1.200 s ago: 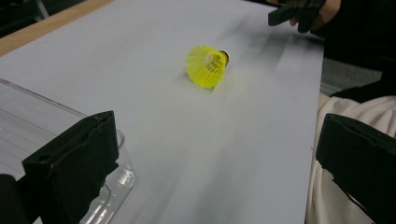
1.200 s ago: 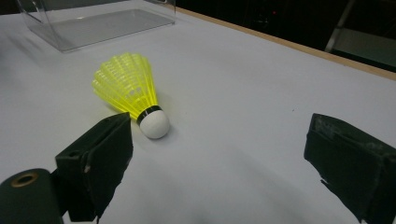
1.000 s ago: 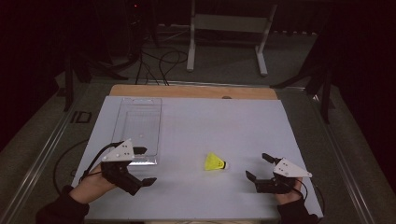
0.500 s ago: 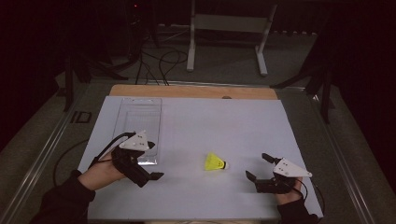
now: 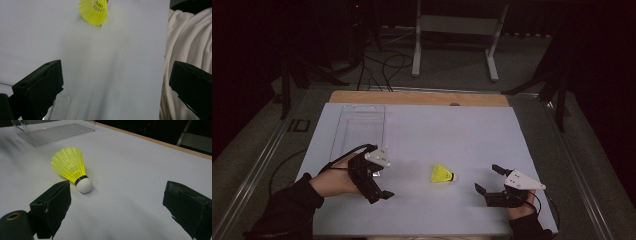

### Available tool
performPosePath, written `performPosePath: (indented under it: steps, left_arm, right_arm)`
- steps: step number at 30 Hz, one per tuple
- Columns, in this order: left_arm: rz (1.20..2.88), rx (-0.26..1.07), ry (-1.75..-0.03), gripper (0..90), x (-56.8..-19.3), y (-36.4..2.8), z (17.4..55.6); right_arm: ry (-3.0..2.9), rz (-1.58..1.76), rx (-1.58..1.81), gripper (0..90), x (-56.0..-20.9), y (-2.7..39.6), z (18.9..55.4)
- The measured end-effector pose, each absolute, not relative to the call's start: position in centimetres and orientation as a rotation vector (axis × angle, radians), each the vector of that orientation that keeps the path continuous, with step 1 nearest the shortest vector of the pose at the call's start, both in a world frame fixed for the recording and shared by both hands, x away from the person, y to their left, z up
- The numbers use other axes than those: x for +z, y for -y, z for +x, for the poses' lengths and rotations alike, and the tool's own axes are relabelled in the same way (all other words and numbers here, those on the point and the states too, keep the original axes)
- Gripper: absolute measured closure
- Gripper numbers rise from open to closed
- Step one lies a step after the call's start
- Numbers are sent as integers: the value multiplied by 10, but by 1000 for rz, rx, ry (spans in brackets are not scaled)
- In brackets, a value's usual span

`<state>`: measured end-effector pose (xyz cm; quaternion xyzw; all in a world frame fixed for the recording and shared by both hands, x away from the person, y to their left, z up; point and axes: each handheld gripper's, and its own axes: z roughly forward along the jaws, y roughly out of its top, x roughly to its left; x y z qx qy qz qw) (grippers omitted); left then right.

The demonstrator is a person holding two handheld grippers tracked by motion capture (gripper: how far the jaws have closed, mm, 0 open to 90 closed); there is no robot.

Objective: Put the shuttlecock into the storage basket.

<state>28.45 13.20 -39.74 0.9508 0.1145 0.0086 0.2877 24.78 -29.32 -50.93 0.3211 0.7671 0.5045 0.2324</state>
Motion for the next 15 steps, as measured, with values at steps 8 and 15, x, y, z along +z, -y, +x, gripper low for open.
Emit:
performPosePath:
  steps: [8,15]
  left_arm:
    - [2591,-17,-259,0,-397,-116,289]
    - [2660,-71,-215,0,-403,-101,292]
  right_arm:
    - [-2107,886,1382,80,-509,293,248]
    - [-2116,883,1376,80,-509,293,248]
